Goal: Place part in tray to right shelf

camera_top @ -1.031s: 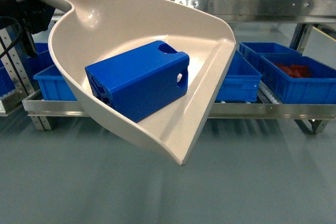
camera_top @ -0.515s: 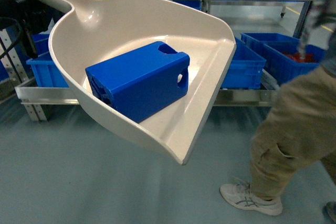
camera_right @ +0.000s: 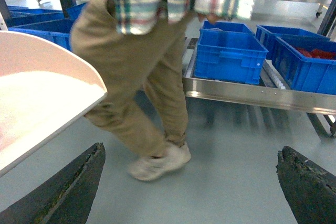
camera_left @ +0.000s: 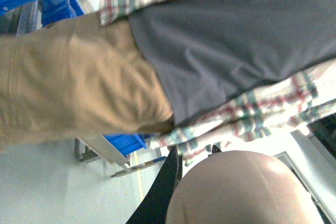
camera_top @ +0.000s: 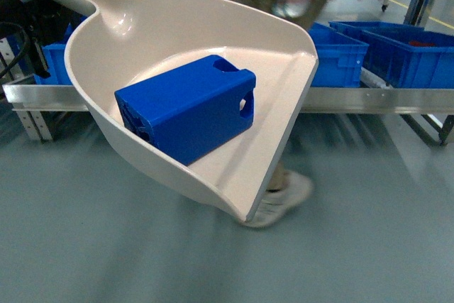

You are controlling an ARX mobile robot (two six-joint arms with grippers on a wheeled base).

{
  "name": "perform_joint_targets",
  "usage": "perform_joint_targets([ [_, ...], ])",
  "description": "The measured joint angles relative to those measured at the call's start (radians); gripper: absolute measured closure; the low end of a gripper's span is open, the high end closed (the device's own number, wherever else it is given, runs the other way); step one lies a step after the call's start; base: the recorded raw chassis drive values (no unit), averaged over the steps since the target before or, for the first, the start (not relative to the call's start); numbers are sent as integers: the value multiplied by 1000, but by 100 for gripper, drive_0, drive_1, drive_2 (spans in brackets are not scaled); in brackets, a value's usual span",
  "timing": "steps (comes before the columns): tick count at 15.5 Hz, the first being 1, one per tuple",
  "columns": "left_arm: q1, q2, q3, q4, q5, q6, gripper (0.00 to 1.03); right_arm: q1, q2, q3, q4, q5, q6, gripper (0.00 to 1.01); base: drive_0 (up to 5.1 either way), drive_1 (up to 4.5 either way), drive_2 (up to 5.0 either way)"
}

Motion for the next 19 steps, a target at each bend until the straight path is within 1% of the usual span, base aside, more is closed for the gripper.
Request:
perform_joint_targets([
  [19,0,1,-1,-1,0,0,91,0,0,-1,-2,0,0,3,0,0,0],
])
